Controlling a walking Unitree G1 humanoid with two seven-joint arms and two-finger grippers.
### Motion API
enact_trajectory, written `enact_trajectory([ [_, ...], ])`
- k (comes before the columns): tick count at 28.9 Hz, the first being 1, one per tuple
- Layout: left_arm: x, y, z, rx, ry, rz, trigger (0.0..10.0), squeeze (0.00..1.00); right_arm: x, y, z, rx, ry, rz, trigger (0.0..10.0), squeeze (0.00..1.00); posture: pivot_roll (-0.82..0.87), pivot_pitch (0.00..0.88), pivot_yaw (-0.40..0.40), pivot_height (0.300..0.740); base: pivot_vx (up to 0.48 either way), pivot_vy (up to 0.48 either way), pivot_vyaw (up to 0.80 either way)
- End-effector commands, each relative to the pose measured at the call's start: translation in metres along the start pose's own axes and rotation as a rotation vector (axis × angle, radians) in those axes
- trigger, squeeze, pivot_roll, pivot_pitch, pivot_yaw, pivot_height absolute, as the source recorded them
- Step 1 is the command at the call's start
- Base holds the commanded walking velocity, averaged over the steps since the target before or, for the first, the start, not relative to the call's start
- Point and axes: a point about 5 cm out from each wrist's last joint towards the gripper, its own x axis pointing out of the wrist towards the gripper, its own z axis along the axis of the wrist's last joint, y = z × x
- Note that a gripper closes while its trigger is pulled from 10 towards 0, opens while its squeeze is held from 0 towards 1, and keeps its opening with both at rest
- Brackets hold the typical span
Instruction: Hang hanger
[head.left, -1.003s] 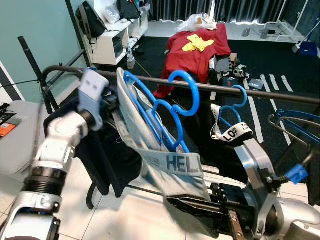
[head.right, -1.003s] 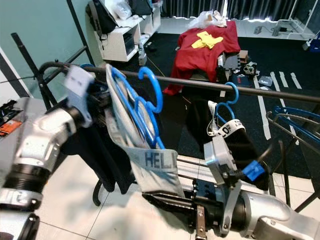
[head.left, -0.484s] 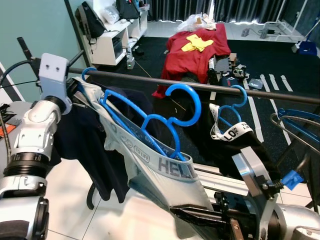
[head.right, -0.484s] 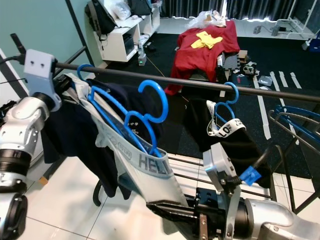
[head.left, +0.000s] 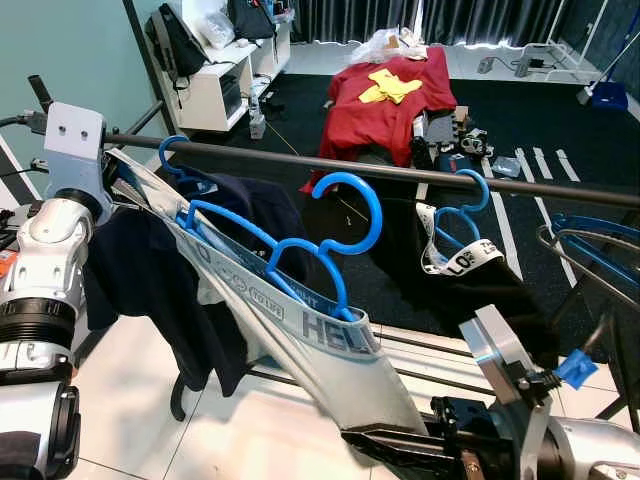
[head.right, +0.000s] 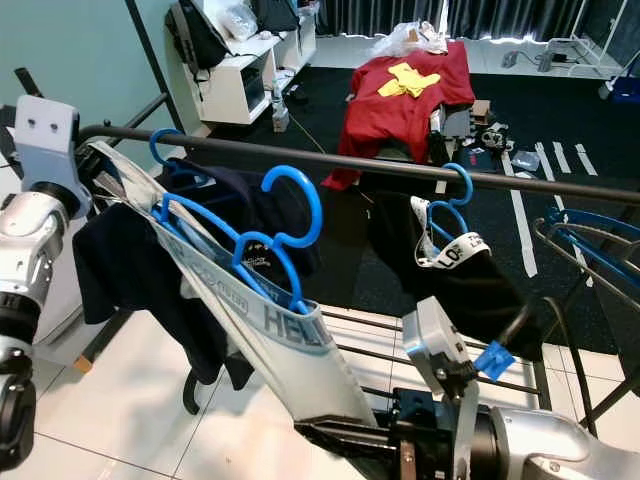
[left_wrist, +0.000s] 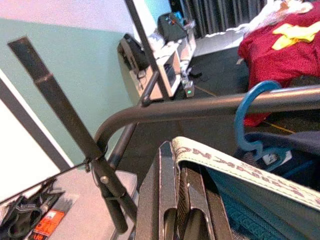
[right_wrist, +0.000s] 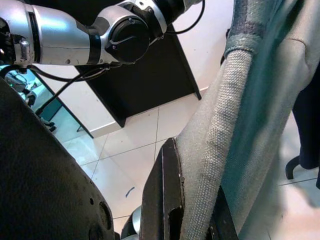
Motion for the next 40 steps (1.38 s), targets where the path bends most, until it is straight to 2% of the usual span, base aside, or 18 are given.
enact_trajectory([
  [1,-0.001,0.028,0.001,0.008,0.016,0.118,0.0,0.0,0.001,0.009,0.002,-0.016,0.003,0.041,0.0,0.0,-0.14,0.033,0.048,0.74,0.0,0.0,0.0],
  [5,-0.002,0.026,-0.013,-0.01,0.089,0.115,0.0,0.0,0.0,0.007,0.006,-0.032,-0.03,0.033,0.0,0.0,-0.13,0.027,0.054,0.74,0.0,0.0,0.0],
  [6,-0.005,0.015,-0.033,-0.035,0.178,0.06,0.0,0.0,-0.001,0.006,0.011,-0.048,-0.066,0.033,0.0,0.0,-0.13,0.027,0.056,0.74,0.0,0.0,0.0],
  [10,-0.009,0.003,-0.046,-0.05,0.235,0.001,0.0,0.0,-0.001,0.005,0.015,-0.059,-0.093,0.033,0.0,0.0,-0.13,0.022,0.061,0.74,0.0,0.0,0.0],
  [11,-0.011,-0.004,-0.052,-0.055,0.258,-0.027,0.0,0.0,-0.001,0.005,0.017,-0.065,-0.107,0.033,0.0,0.0,-0.13,0.022,0.061,0.74,0.0,0.0,0.0],
  [13,-0.019,-0.033,-0.068,-0.072,0.316,-0.171,0.0,0.0,0.0,0.003,0.025,-0.084,-0.159,0.042,0.0,0.0,-0.13,0.018,0.066,0.74,0.0,0.0,0.0],
  [15,-0.024,-0.058,-0.073,-0.089,0.323,-0.291,0.0,0.0,0.002,0.001,0.028,-0.097,-0.165,0.059,0.0,0.0,-0.13,0.017,0.069,0.74,0.0,0.0,0.0],
  [19,-0.022,-0.074,-0.066,-0.128,0.287,-0.37,0.0,0.0,0.004,-0.002,0.023,-0.101,-0.091,0.059,0.0,0.0,-0.12,0.017,0.068,0.74,0.0,0.0,0.0],
  [20,-0.02,-0.078,-0.058,-0.154,0.243,-0.408,4.7,0.0,0.005,-0.004,0.02,-0.103,-0.058,0.047,0.0,0.0,-0.12,0.016,0.068,0.74,0.0,0.0,0.0],
  [23,-0.019,-0.08,-0.052,-0.17,0.212,-0.432,4.7,0.0,0.005,-0.006,0.018,-0.105,-0.038,0.038,0.0,0.0,-0.12,0.016,0.068,0.74,0.0,0.0,0.0],
  [24,-0.017,-0.079,-0.04,-0.22,0.146,-0.475,10.0,0.0,0.004,-0.009,0.016,-0.11,-0.014,0.019,0.0,0.0,-0.12,0.015,0.068,0.74,0.0,0.0,0.0],
  [25,-0.015,-0.078,-0.031,-0.253,0.099,-0.504,10.0,0.0,0.003,-0.011,0.015,-0.113,0.002,0.006,0.0,0.0,-0.12,0.015,0.068,0.74,0.0,0.0,0.0],
  [26,-0.015,-0.073,-0.023,-0.268,0.052,-0.55,10.0,1.0,0.002,-0.013,0.014,-0.118,0.013,-0.008,0.0,0.0,-0.12,0.014,0.067,0.74,0.0,0.0,0.0],
  [31,-0.019,-0.055,-0.012,-0.251,-0.016,-0.676,10.0,1.0,-0.004,-0.018,0.015,-0.127,0.041,-0.036,0.0,0.0,-0.12,0.016,0.066,0.74,0.0,0.0,0.0],
  [32,-0.023,-0.048,-0.008,-0.224,-0.039,-0.742,10.0,1.0,-0.006,-0.019,0.015,-0.128,0.053,-0.048,0.0,0.0,-0.12,0.015,0.065,0.74,0.0,0.0,0.0],
  [33,-0.037,-0.032,0.002,-0.166,-0.071,-0.927,10.0,1.0,-0.011,-0.024,0.013,-0.129,0.095,-0.071,0.0,0.0,-0.12,0.016,0.066,0.74,0.0,0.0,0.0],
  [39,-0.047,-0.024,0.02,-0.188,-0.115,-1.075,10.0,1.0,-0.014,-0.028,0.011,-0.13,0.136,-0.075,0.0,0.0,-0.11,0.015,0.064,0.74,0.0,0.0,0.0],
  [40,-0.052,-0.03,0.034,-0.252,-0.175,-1.155,10.0,1.0,-0.012,-0.03,0.009,-0.133,0.168,-0.057,0.0,0.0,-0.11,0.015,0.063,0.74,0.0,0.0,0.0],
])
